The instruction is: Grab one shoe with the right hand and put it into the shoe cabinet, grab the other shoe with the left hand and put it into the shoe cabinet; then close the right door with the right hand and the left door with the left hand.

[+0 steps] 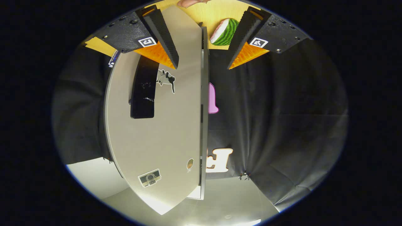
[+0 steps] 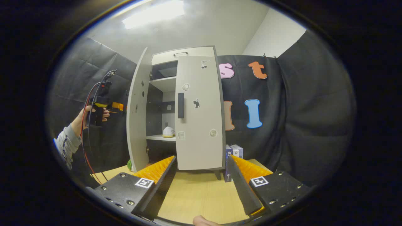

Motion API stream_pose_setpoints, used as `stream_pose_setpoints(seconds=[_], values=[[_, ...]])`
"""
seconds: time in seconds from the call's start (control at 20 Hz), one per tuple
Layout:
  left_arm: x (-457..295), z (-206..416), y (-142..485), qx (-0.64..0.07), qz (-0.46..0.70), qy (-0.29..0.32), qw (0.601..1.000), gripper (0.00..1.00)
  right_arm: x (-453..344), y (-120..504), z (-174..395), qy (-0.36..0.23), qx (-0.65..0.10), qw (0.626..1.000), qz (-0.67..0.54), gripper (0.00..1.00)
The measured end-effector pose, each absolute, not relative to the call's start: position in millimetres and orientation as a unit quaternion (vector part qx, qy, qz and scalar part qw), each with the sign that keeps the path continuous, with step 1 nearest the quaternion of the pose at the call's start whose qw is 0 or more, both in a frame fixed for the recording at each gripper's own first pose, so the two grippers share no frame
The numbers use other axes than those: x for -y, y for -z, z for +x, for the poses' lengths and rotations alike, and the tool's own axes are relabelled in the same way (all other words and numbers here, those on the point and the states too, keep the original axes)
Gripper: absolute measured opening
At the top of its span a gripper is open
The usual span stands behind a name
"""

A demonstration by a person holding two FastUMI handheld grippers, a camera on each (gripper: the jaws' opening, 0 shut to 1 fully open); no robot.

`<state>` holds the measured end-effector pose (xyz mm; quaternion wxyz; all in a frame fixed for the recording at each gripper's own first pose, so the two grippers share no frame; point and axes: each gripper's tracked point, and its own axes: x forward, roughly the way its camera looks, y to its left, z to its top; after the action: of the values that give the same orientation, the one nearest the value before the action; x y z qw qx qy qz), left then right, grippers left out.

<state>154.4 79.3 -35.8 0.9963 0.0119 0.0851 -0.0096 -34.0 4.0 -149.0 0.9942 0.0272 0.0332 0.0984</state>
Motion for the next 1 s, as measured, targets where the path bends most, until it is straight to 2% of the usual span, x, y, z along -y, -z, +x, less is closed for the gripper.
stream_pose_setpoints(seconds=[0.1,0.15,0.2,0.25,0.35,0.4,0.45,0.5,0.55,1.0], values=[[-68,159,36,-0.081,0.015,0.013,0.997,0.92,-4,154,-33,-0.095,-0.037,0.994,0.029,0.96],[-62,161,38,-0.083,0.019,0.015,0.996,0.87,-4,158,-32,-0.094,-0.043,0.994,0.028,0.96],[-57,162,43,-0.087,0.023,0.019,0.996,0.87,-4,161,-33,-0.094,-0.045,0.994,0.027,0.96],[-50,165,47,-0.092,0.021,0.024,0.995,0.92,-5,163,-35,-0.095,-0.047,0.994,0.026,0.96],[-34,168,55,-0.107,0.01,0.039,0.993,0.92,-4,168,-33,-0.095,-0.054,0.994,0.027,0.96],[-26,169,55,-0.11,0.009,0.054,0.992,0.88,-3,169,-32,-0.094,-0.056,0.994,0.028,0.96],[-23,170,51,-0.102,0.006,0.056,0.993,0.93,-1,170,-31,-0.091,-0.057,0.994,0.03,0.96],[-21,173,49,-0.097,0.003,0.058,0.994,0.9,1,170,-31,-0.087,-0.056,0.994,0.034,0.96],[-18,171,49,-0.097,0.001,0.061,0.993,0.92,2,169,-31,-0.085,-0.055,0.994,0.036,0.94],[-23,150,54,-0.103,0.02,0.043,0.993,0.92,3,170,-23,-0.075,-0.067,0.994,0.042,0.94]])
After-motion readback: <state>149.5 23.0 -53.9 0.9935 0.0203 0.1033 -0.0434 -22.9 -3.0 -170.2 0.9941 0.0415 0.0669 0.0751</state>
